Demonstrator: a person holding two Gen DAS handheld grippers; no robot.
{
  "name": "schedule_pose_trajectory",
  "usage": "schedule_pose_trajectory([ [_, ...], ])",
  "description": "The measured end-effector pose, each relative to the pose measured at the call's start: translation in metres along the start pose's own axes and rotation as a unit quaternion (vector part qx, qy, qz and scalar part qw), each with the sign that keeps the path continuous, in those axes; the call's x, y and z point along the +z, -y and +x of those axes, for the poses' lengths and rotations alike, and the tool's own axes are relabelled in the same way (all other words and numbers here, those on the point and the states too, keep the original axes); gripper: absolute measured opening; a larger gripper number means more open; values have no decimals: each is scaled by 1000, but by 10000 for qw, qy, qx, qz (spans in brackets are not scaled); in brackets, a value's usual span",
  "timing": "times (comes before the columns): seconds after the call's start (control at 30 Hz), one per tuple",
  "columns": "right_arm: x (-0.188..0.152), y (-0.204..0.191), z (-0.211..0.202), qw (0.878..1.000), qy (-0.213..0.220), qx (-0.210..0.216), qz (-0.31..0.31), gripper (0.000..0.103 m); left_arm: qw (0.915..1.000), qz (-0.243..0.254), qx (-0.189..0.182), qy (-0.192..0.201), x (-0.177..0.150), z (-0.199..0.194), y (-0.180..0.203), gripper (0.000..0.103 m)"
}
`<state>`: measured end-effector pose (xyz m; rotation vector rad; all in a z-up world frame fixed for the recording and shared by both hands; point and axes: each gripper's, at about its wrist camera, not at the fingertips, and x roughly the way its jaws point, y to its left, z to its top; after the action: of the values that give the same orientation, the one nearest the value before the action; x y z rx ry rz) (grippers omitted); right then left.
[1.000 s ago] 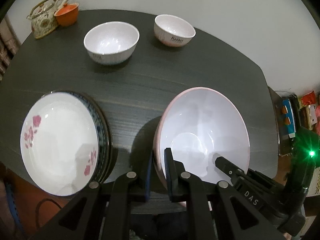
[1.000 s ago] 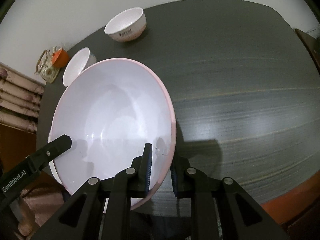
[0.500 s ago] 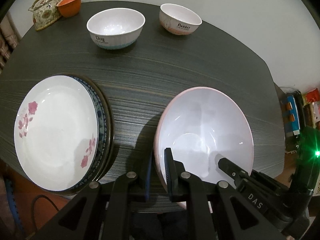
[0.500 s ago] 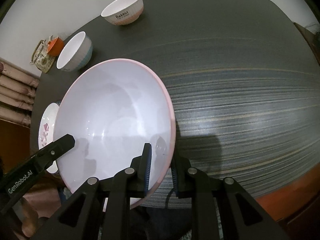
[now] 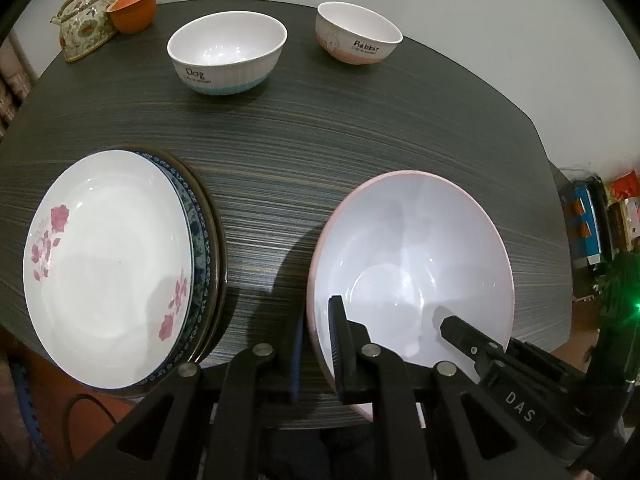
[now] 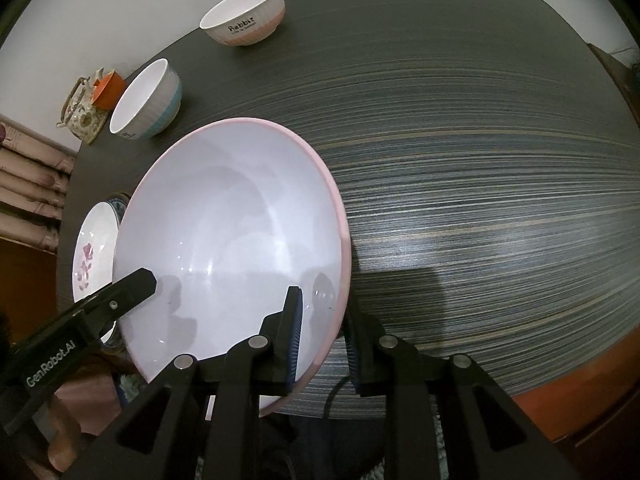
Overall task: Organize plates and bowls
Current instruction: 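Lift the pink-rimmed bowl with the right gripper and carry it beside the plates, then set the pink-rimmed bowl on the table and open the right gripper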
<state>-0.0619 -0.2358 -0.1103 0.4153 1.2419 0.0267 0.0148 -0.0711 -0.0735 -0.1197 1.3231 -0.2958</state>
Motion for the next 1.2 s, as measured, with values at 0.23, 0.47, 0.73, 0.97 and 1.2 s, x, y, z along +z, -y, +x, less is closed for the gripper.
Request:
schedule_pose_trajectory([
  [0.23, 1, 0, -6, 9999, 109, 13, 7, 35, 9999, -9, -67, 140, 3, -6, -3, 12],
  [0.47, 5, 2, -17, 9995, 296, -52, 27, 54, 9997, -139, -148, 155, 4, -10, -13, 15],
  [0.73, 9, 9, -24, 9989, 423, -29, 193, 57, 9988, -254, -309, 278, 10, -22, -19, 25],
  [0.97, 20, 9, -36, 9980, 601, -59, 196, 58, 9975, -260, -427, 505, 16, -45, -22, 25],
  [1.2, 35, -1, -59, 9952, 975, -58, -71, 58, 9961, -266, -326, 779, 28, -65, -31, 25],
])
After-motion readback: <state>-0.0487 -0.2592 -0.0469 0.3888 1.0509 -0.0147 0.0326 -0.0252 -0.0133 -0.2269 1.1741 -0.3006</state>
